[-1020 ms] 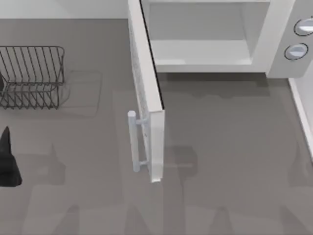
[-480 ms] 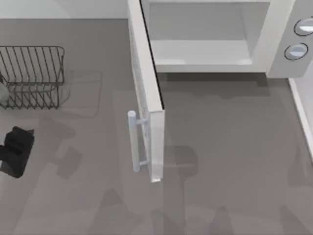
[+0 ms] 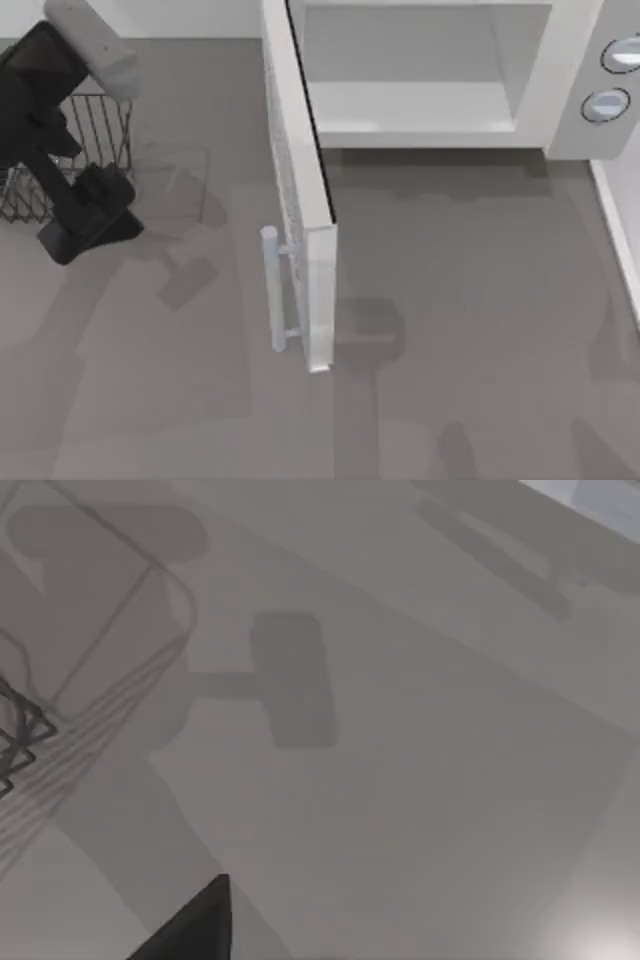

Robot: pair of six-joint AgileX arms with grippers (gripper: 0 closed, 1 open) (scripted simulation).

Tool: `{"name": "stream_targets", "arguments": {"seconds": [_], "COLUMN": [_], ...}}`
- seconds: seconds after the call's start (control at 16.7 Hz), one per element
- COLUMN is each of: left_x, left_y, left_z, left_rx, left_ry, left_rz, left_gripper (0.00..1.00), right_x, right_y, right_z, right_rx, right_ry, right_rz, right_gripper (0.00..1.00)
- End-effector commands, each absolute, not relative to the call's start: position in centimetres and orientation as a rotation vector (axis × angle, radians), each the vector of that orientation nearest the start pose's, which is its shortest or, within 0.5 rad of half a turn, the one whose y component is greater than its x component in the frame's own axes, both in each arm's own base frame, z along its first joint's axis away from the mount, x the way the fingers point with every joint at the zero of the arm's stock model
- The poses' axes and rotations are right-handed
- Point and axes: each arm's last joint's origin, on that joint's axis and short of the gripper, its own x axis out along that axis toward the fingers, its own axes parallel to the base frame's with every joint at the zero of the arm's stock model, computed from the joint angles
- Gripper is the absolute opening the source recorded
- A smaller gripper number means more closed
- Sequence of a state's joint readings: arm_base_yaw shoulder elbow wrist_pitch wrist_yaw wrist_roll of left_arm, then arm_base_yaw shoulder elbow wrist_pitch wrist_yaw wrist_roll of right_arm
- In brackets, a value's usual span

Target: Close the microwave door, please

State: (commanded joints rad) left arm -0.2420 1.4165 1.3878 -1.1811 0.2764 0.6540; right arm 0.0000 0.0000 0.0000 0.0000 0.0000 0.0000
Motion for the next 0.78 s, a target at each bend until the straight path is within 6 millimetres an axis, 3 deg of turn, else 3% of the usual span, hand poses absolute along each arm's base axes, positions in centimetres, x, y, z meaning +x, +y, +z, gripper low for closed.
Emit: {"name": "stream_targets", "arguments": {"seconds": [0.36,0.54,0.78], "left_x": [30.6,31.4,31.6], "left_y": [-11.7,-13.3,-13.9], "left_z": [35.8,37.1,37.6], "left_rx": [0.664,0.71,0.728], "left_ry": [0.964,0.89,0.856], "left_rz": [-1.146,-1.239,-1.272], "left_gripper": [1.0,1.0,1.0], "right_x": [10.6,10.6,10.6], "right_y": [-0.1,-0.1,-0.1], "right_z": [16.0,16.0,16.0], "right_rx": [0.0,0.0,0.0], "right_ry": [0.0,0.0,0.0], "right_rz": [0.0,0.0,0.0], "right_gripper": [1.0,1.0,1.0]}}
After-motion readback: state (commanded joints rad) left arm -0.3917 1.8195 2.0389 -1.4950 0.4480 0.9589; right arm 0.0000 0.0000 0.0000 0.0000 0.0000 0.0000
